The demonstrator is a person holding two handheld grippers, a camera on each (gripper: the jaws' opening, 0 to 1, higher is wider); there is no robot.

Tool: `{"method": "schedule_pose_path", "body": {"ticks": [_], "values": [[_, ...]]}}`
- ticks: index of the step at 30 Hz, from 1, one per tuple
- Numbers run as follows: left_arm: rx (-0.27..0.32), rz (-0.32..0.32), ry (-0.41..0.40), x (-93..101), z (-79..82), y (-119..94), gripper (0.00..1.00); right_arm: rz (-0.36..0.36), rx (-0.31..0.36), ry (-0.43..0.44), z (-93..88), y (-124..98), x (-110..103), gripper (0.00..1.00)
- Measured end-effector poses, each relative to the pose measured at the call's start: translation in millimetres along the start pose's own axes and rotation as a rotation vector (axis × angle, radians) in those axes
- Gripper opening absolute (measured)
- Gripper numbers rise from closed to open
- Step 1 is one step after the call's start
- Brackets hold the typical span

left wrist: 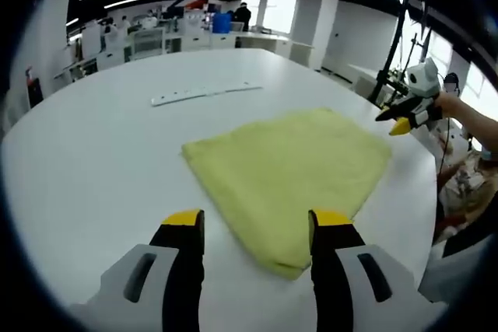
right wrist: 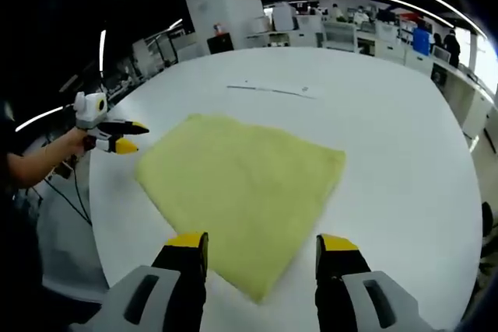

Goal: Fold the garment on the visible template until the final outline fits inside the template.

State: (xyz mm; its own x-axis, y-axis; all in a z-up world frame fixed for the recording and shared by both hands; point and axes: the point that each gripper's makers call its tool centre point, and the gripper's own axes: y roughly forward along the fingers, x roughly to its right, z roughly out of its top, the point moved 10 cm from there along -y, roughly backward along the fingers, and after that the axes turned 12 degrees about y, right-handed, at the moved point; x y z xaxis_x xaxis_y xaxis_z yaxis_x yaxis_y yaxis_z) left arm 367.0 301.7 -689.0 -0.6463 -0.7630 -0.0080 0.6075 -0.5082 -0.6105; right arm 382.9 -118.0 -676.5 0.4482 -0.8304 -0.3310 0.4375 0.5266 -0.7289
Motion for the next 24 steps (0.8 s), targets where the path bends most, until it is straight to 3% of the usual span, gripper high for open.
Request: {"method": "schedule_pose_path", "body": {"ticks": [11,24], "values": [[0.014,0.001,-0.03,15.3,-13.7,-14,0.48,0.015,-0.01,0.008,-27.9,-5,-4,0.48],[0.031,-0.027,-0.174,23.6,-43.6,-16,0.33,-0.01,-0.011,0.029,-56.2,-3,0,0.36]]}}
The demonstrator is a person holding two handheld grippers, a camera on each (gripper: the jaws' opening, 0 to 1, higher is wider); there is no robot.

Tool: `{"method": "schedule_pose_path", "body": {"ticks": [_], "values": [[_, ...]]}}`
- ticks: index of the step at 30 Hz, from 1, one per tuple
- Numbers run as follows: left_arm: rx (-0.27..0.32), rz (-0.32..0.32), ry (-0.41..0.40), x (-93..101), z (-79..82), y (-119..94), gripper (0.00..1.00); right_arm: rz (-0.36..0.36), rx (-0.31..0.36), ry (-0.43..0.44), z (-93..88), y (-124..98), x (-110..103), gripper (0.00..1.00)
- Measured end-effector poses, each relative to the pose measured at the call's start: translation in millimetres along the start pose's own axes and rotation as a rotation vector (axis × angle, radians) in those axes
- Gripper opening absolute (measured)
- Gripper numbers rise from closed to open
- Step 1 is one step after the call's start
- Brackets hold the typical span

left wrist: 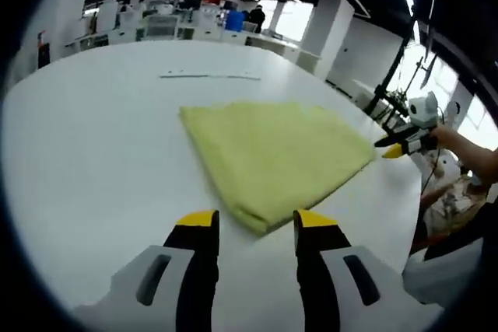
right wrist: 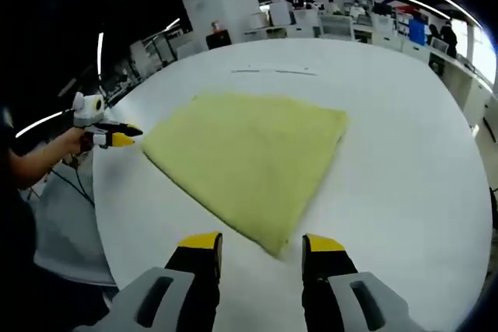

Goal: Fold the garment on the visible template until the final outline fits inside the template.

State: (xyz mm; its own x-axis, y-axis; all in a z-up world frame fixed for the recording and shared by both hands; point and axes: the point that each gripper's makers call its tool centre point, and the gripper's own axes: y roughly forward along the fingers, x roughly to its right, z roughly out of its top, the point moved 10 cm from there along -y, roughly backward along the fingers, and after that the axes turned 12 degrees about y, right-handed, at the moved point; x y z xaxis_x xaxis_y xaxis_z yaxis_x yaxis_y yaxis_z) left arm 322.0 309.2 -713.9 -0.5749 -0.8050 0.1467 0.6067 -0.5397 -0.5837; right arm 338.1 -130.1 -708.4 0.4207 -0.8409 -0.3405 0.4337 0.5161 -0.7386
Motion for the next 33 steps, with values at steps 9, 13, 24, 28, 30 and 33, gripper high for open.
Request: {"method": "schedule_pose_path", "body": {"ticks": [9,13,24,28,30,33], "values": [[0.016,-0.022,-0.135,-4.9,-15.6,7,0.17,-0.018,0.018,-0.004,-5.4,1,6,0.21],[0.035,-0.038,-0.184,-4.8,-19.7,10,0.17,-0.023,0.025,-0.014,-6.0,1,9,0.14],[0.066,-0.05,-0.237,-4.2,-19.7,15,0.08,-0.008,0.03,0.019,-8.2,7,10,0.03],[0.071,-0.054,-0.242,-4.8,-20.0,14,0.01,-0.01,0.029,0.02,-8.0,9,11,0.02],[0.065,-0.053,-0.237,-5.0,-20.9,14,0.0,-0.01,0.029,0.024,-8.0,10,12,0.0],[0.062,-0.053,-0.223,-5.7,-20.9,12,0.0,-0.008,0.032,0.027,-7.6,10,12,0.0]]}}
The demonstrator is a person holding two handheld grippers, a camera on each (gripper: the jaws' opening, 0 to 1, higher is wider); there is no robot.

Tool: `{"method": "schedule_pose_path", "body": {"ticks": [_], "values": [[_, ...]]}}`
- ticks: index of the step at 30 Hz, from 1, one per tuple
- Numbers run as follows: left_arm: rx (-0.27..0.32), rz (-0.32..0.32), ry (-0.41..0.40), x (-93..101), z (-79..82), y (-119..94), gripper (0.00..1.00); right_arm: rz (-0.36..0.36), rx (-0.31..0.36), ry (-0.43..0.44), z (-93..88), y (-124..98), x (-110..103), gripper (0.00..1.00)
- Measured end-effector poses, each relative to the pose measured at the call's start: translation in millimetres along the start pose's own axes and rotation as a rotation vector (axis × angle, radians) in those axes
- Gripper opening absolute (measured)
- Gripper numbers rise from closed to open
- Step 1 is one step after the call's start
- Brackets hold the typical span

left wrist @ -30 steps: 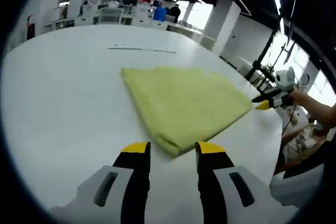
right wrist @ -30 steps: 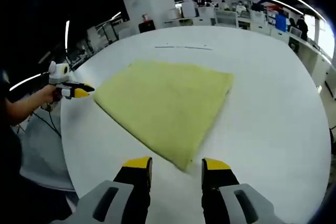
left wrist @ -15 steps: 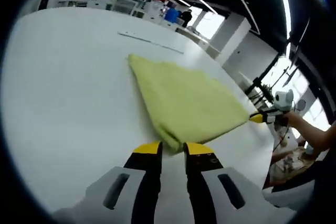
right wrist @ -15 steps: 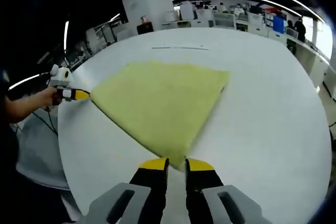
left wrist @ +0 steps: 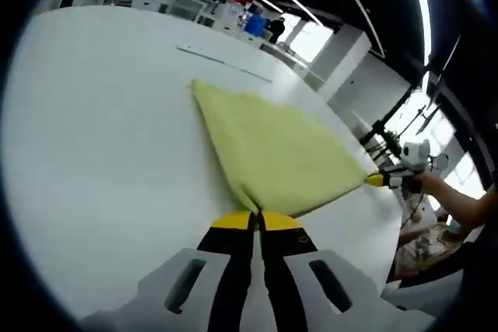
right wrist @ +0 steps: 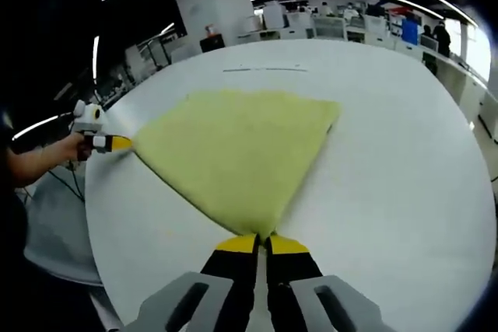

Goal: Fold the garment on the visible template until the final outline fits inside the template.

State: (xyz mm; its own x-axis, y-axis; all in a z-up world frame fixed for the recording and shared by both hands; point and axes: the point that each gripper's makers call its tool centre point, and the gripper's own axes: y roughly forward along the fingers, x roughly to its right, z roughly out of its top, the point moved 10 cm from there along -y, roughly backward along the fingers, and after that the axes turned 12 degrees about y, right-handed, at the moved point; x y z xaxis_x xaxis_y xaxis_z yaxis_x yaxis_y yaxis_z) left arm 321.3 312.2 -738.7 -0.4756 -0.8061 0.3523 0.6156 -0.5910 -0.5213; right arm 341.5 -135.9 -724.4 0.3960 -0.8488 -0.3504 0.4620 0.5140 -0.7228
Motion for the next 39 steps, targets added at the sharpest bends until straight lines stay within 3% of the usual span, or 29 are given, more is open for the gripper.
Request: {"method": "schedule_pose_path", "body": {"ticks": [16,21,39], "values": [[-0.121,0.024,0.298,0.0,5.5,-12,0.0,0.014,-0.008,-0.002,-2.1,-5,0,0.0],[-0.131,0.033,0.319,3.9,-0.4,-13,0.0,0.009,-0.022,-0.027,-8.9,-10,-4,0.0],[-0.149,0.04,0.365,20.5,-8.5,-24,0.0,0.017,-0.002,0.011,-29.1,-20,-7,0.0]]}}
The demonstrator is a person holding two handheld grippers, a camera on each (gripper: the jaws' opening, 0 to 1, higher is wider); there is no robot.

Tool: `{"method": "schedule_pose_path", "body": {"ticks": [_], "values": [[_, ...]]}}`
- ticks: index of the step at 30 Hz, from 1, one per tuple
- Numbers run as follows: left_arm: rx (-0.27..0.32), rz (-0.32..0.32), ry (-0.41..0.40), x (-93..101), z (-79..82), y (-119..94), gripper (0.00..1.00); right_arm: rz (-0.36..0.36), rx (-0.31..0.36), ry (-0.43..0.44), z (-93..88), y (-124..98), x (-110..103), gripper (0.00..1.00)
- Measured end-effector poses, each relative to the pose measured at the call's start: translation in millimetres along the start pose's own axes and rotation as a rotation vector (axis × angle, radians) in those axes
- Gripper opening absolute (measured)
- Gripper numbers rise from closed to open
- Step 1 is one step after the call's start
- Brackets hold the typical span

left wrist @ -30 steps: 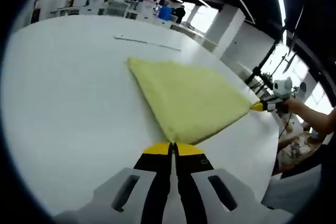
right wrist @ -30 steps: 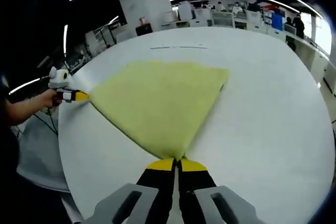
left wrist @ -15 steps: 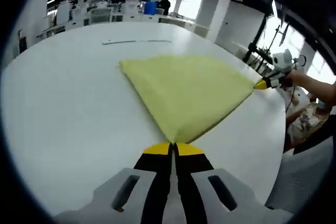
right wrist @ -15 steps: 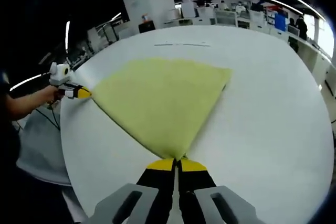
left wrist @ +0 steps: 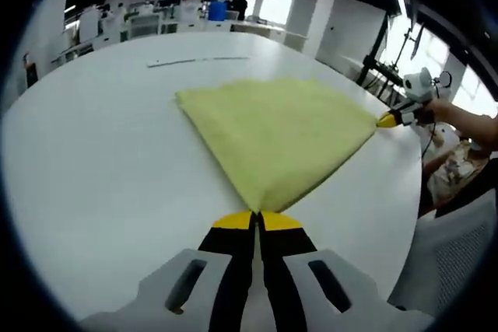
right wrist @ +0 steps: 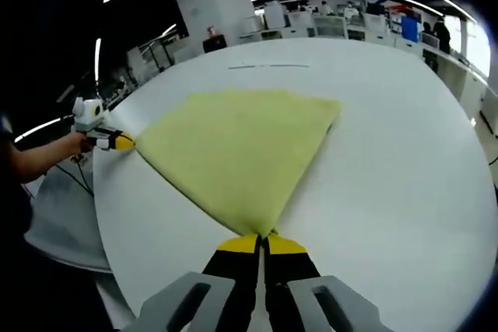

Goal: Fold the garment on the visible template until the final outline fits inside the template.

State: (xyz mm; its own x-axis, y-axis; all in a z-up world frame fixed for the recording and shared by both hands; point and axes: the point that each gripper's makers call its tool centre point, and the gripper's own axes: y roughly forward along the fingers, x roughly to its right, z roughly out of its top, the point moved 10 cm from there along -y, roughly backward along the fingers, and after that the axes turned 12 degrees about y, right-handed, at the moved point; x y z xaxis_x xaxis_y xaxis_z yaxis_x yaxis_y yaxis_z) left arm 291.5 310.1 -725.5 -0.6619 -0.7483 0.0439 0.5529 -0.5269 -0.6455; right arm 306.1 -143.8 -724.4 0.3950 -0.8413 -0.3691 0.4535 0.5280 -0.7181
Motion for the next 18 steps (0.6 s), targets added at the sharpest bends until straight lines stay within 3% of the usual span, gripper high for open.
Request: {"method": "schedule_pose_path", "body": {"ticks": [18], "values": [[0.003,0.016,-0.017,12.2,-9.7,-11,0.0,0.007,0.013,0.021,-15.4,-8,-6,0.0]]}}
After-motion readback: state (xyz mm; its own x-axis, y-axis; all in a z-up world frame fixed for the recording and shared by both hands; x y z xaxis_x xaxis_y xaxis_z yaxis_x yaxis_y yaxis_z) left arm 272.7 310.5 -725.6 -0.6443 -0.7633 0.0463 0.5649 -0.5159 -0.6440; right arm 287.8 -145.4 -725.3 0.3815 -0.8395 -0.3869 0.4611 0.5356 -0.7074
